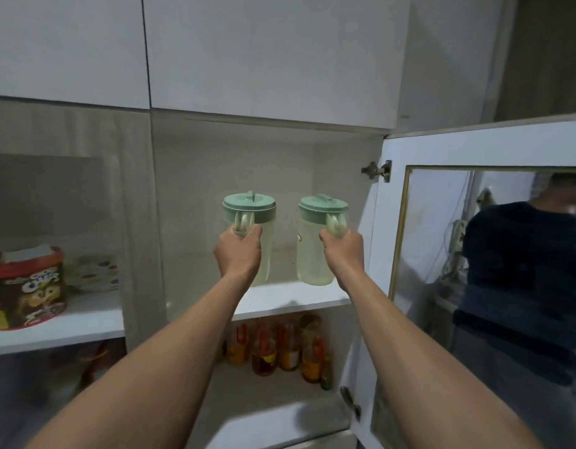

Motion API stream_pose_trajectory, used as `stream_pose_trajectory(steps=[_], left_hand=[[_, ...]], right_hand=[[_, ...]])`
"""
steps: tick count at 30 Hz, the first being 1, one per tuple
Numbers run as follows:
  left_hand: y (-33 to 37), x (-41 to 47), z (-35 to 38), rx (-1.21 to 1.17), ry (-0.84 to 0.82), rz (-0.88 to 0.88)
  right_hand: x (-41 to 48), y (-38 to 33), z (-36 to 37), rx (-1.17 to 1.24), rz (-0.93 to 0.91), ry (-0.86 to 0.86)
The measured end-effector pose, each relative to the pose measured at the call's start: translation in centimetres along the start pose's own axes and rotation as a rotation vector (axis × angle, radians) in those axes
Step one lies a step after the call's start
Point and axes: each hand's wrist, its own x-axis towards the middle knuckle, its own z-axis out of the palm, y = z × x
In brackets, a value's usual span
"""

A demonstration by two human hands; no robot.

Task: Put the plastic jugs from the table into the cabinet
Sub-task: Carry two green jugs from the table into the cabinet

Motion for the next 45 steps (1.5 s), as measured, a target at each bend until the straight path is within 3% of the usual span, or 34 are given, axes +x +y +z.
stream_pose_trajectory(steps=[12,17,24,33,45], left_hand=[[-7.7,11.6,11.3,0.114,0.0,-0.008],[-12.3,17.3,16.9,0.047,0.028,-0.083],[-18.0,24.0,24.0,0.215,0.015,-0.08],[-25.6,28.9,31.0,0.208,0.003,-0.118],[-28.8,32.4,35.6,0.206,-0.021,-0.125]], right_hand=[[14.3,8.2,6.2,-0.045,0.016,0.007],[21.9,12.7,10.1,-0.013,0.018,-0.011],[30.9,18.8,14.8,-0.025,0.057,-0.081],[38.4,25.9,19.5,-0.015,0.031,-0.092],[43.3,29.6,22.9,0.004,0.056,-0.104]])
